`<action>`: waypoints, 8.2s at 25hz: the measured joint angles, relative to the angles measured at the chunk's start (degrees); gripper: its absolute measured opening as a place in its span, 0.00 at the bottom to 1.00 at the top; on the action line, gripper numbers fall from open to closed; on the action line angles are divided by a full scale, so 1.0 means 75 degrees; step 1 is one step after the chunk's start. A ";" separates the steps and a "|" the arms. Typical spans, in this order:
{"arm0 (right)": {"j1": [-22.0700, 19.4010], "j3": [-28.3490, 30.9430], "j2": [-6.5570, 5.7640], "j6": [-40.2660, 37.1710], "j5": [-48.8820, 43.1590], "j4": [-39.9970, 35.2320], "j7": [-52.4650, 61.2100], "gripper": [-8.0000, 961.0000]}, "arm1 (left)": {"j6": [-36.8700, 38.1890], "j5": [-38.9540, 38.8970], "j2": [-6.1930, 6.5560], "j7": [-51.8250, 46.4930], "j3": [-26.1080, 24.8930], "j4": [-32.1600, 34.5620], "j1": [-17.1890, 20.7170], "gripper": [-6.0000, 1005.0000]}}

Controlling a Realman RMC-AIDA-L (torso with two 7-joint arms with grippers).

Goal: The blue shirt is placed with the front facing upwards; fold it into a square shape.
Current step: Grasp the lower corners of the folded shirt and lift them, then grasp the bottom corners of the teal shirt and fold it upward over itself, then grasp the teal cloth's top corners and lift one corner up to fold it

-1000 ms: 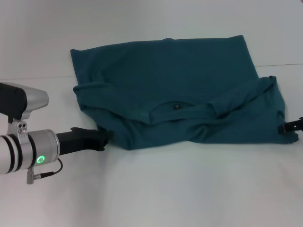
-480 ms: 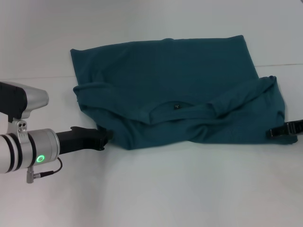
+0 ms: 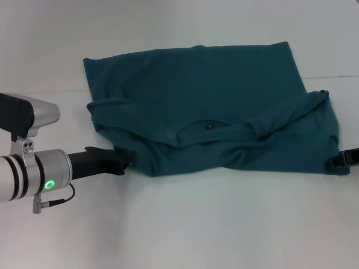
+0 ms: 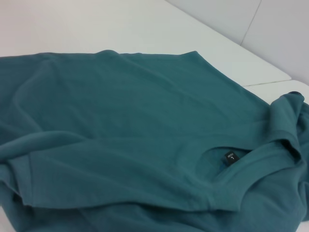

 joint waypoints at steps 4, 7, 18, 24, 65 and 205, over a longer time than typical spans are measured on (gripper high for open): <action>-0.0020 -0.0003 -0.0004 -0.0008 0.0023 -0.0045 -0.0060 0.31 | -0.0008 0.0000 0.0012 0.0002 -0.0035 -0.0011 -0.0030 0.04; -0.0032 0.0026 0.0000 -0.0072 0.0071 -0.0098 -0.0126 0.25 | -0.0015 0.0000 0.0014 0.0000 -0.0055 -0.0008 -0.0036 0.05; -0.0377 0.0459 -0.0311 -0.1569 0.1791 -0.0938 -0.0314 0.05 | 0.0548 0.0032 0.0075 -0.0063 -0.0829 0.0322 0.0032 0.05; -0.0131 0.0571 -0.0679 -0.1819 0.2090 -0.1262 0.0161 0.06 | 0.0930 0.0060 0.0189 -0.0406 -0.1145 0.1344 -0.0020 0.06; -0.1744 0.0978 -0.0241 -0.3497 0.3180 -0.2401 0.0177 0.09 | 0.4032 0.0207 -0.0023 -0.0607 -0.2001 0.2835 0.1704 0.09; -0.0444 0.0233 0.0877 0.2478 0.4652 -0.0497 -0.2758 0.98 | -0.0285 0.3322 0.0551 -0.4566 -0.1714 0.0825 -0.0767 0.88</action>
